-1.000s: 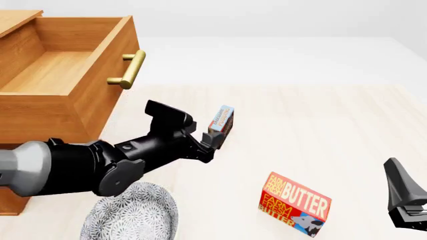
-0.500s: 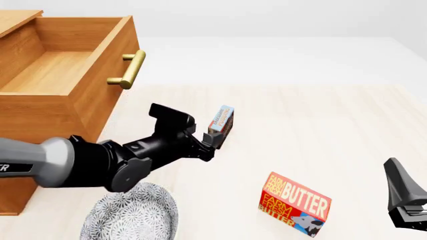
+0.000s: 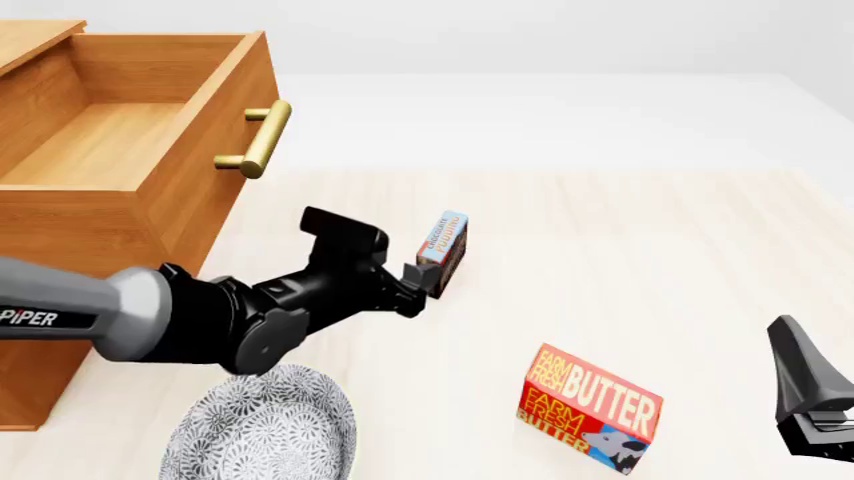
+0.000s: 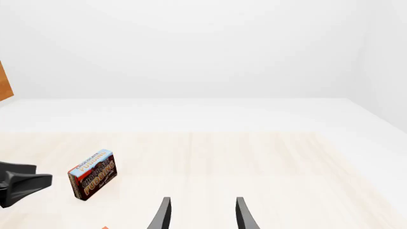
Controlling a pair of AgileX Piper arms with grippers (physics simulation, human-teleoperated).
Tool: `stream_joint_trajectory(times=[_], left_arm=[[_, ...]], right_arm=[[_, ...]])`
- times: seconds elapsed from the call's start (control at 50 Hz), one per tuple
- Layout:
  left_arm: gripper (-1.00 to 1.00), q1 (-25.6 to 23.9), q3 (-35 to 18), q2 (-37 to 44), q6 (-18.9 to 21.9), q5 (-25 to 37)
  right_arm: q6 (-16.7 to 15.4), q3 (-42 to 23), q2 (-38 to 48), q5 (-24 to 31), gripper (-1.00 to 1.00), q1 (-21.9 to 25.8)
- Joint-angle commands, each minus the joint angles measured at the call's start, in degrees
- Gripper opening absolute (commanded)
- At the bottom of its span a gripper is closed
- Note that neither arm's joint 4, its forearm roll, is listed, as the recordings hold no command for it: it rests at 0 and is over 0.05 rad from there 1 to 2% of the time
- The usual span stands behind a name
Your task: Put the chocolate pudding in the top drawer of the cabinet and close it.
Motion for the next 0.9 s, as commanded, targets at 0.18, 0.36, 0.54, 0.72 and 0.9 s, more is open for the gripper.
stream_joint_trajectory(times=[0.18, 0.36, 0.54, 0.72, 0.9], left_arm=[[1.0, 0.1, -3.4, 2.2, 1.5, 1.7], [1.0, 0.2, -4.4, 2.9, 1.8, 2.0], [1.0, 0.7, -5.3, 4.5, 2.0, 1.8], [1.0, 0.9, -6.4, 5.7, 1.7, 1.8], [1.0, 1.1, -7.6, 6.8, 1.9, 1.9]], right_arm=[[0.0, 0.0, 0.0, 0.0, 1.0, 0.0], [0.0, 0.0, 0.0, 0.0, 1.0, 0.0], [0.0, 0.0, 0.0, 0.0, 1.0, 0.0], [0.0, 0.0, 0.0, 0.0, 1.0, 0.0], [0.0, 0.0, 0.0, 0.0, 1.0, 0.0]])
